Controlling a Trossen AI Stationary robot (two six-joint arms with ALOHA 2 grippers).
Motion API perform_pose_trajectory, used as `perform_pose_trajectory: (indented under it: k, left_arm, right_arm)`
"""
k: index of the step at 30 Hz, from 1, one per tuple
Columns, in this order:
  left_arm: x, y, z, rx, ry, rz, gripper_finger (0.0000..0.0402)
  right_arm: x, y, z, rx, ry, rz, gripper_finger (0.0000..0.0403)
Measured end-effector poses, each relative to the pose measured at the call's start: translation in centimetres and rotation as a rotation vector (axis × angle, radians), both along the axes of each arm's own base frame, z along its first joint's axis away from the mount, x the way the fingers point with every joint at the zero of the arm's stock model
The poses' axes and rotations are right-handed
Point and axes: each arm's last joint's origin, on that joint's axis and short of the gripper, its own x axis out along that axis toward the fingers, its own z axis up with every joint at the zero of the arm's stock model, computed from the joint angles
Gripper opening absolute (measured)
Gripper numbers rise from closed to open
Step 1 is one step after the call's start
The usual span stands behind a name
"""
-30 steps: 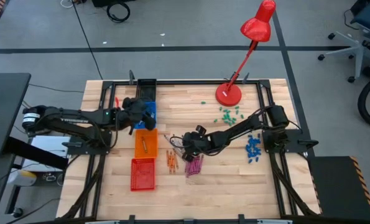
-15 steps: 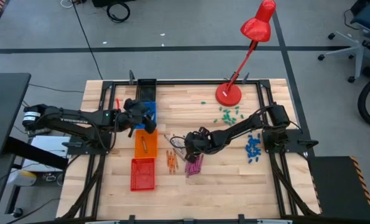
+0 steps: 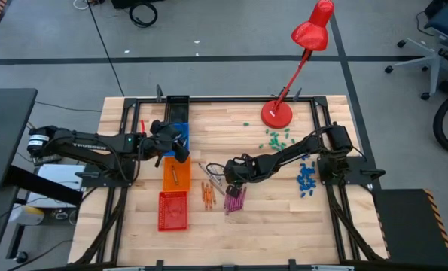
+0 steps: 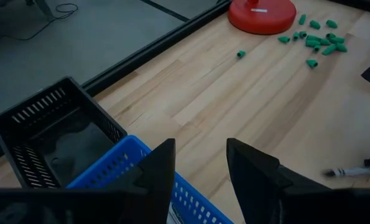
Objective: Sort crayons
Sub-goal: Put the black crayon into the blue bin
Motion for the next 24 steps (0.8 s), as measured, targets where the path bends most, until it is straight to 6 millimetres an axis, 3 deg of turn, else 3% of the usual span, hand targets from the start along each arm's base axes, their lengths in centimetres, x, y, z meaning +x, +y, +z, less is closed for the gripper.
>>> perform_pose_trajectory:
  k: [6, 24]
  left_arm:
    - [0.0, 0.0, 0.0, -0.002, 0.003, -0.003, 0.0157]
    - [0.4, -0.4, 0.1, 0.019, -0.027, -0.066, 0.0157]
  right_arm:
    - [0.0, -0.2, 0.0, 0.019, 0.006, 0.015, 0.0016]
    - [-1.1, -0.4, 4.3, -0.181, -0.077, 0.012, 0.0035]
